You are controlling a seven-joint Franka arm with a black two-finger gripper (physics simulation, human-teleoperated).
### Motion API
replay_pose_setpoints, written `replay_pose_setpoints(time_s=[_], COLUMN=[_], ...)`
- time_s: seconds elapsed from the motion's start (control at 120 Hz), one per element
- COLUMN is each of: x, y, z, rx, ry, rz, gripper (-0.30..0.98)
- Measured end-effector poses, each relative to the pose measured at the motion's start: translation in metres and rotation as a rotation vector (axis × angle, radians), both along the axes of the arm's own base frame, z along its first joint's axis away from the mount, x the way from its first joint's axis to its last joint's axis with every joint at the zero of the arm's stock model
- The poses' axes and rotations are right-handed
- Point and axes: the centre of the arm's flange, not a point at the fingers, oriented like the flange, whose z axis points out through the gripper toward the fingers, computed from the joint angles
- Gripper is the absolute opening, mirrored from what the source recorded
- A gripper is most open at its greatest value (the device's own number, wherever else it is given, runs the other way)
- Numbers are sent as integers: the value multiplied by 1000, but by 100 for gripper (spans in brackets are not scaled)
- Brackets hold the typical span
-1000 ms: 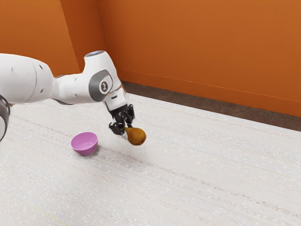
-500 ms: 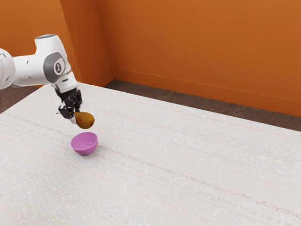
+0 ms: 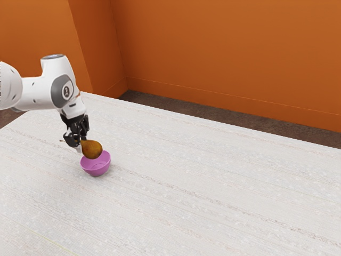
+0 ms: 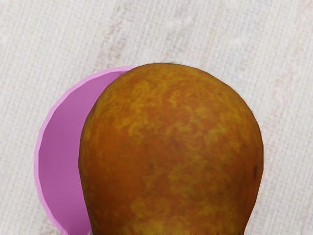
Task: Place the pear in the bowl.
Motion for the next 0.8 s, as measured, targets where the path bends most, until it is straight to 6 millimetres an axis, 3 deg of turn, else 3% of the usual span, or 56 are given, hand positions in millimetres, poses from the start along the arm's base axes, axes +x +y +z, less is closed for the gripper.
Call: replay_pose_setpoints(time_s=[0.183,0.367,0.633,0.667,0.692,0.733,0.8], x=[-1,14,12,15,23,31,22], y=[22,19,17,15,5,-23,-83], z=[-14,-14,-7,2,20,61,127], rx=[28,48,31,34,47,64,47], ry=[13,-1,15,11,3,-18,-37], rz=[32,17,17,13,-12,-50,-65], gripper=[15,16,52,54,56,58,61])
